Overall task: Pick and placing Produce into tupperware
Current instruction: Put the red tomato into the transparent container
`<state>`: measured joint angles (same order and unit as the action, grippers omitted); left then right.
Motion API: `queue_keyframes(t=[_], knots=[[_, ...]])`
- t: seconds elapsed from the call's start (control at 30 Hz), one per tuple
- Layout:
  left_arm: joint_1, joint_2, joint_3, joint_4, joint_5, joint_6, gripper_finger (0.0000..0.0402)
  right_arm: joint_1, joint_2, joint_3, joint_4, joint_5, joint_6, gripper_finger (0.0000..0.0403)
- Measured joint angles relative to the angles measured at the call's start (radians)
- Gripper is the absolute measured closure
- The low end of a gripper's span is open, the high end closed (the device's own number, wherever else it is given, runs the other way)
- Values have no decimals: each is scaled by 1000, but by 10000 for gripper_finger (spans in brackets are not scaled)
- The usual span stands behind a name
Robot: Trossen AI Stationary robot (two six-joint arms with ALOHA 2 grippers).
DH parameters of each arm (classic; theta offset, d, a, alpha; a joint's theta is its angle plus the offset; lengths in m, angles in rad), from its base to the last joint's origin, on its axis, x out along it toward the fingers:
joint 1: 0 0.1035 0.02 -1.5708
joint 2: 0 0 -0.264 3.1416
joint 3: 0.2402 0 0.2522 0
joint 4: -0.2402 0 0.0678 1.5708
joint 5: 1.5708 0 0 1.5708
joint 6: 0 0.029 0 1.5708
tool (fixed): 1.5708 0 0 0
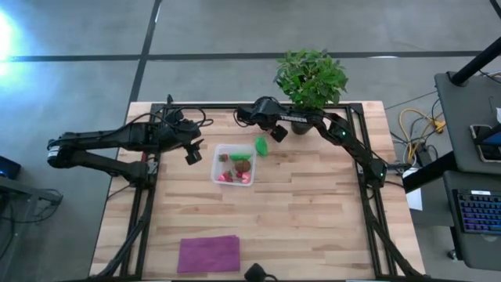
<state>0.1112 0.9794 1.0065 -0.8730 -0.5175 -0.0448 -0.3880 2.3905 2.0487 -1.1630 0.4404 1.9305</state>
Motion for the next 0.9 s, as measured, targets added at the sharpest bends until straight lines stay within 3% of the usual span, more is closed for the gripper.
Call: queue_keyframes(t=[0.37, 0.73, 0.9], knots=[[0, 0, 0, 8, -1, 0, 201, -17, 0, -10, 12, -9, 8, 96], [-1, 0, 0, 18, -1, 0, 201, -23, 0, -10, 18, -58, 69, 171], [-1, 0, 0, 18, -1, 0, 201, -21, 0, -10, 20, -58, 86, 171]])
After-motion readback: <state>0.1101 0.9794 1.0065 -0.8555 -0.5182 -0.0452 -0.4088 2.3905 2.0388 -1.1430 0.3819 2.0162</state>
